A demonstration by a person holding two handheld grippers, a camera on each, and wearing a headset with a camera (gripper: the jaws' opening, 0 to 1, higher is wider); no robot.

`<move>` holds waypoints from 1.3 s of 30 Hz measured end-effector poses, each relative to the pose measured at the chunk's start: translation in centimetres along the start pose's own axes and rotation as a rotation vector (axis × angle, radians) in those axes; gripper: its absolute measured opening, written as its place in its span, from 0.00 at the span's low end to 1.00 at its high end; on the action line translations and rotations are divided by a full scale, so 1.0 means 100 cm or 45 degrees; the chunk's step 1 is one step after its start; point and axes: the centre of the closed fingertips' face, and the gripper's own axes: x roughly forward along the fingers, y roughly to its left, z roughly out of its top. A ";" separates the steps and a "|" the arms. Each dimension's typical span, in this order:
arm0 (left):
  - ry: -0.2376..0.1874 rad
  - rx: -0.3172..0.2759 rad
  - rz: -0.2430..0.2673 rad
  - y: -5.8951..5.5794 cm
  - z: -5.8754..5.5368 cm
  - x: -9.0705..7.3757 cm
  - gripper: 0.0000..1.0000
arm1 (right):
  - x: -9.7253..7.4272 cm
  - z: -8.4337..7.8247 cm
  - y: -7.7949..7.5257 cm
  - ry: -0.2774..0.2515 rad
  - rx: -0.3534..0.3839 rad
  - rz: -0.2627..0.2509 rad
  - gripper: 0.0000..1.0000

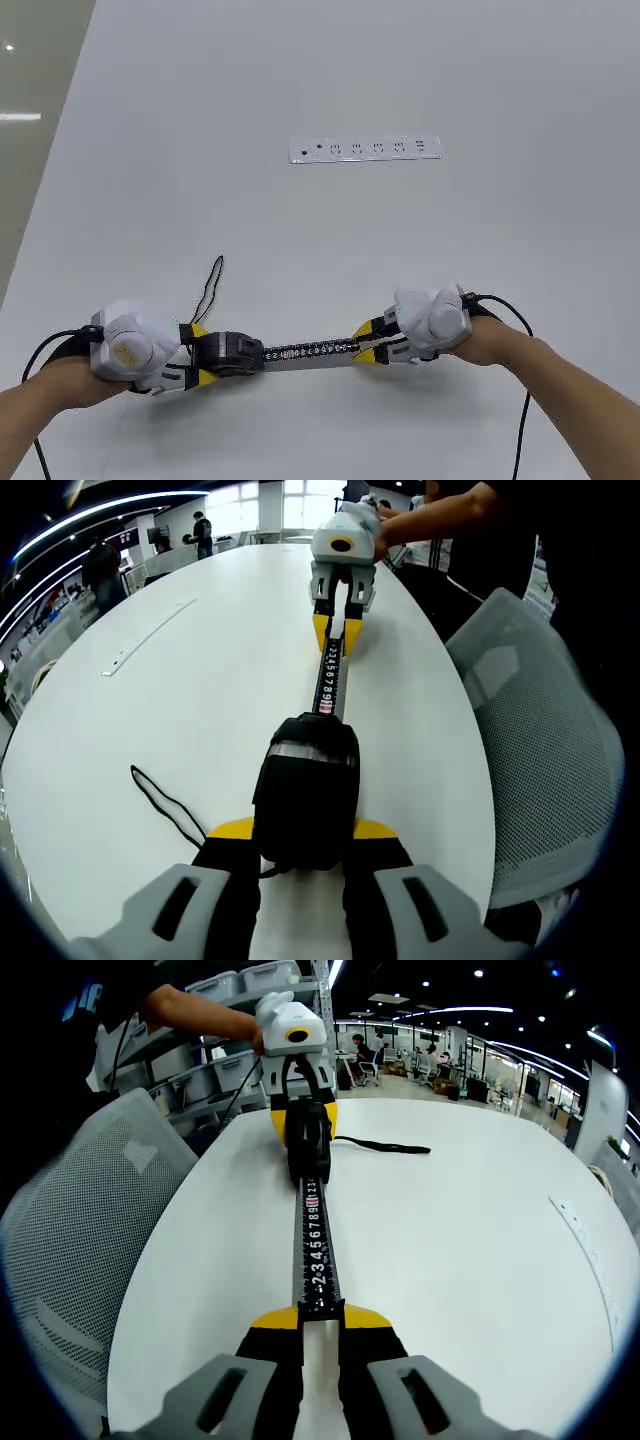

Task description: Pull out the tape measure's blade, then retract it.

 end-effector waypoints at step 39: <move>0.004 0.006 -0.004 0.000 0.001 0.001 0.27 | -0.016 -0.018 -0.002 0.023 0.017 -0.010 0.10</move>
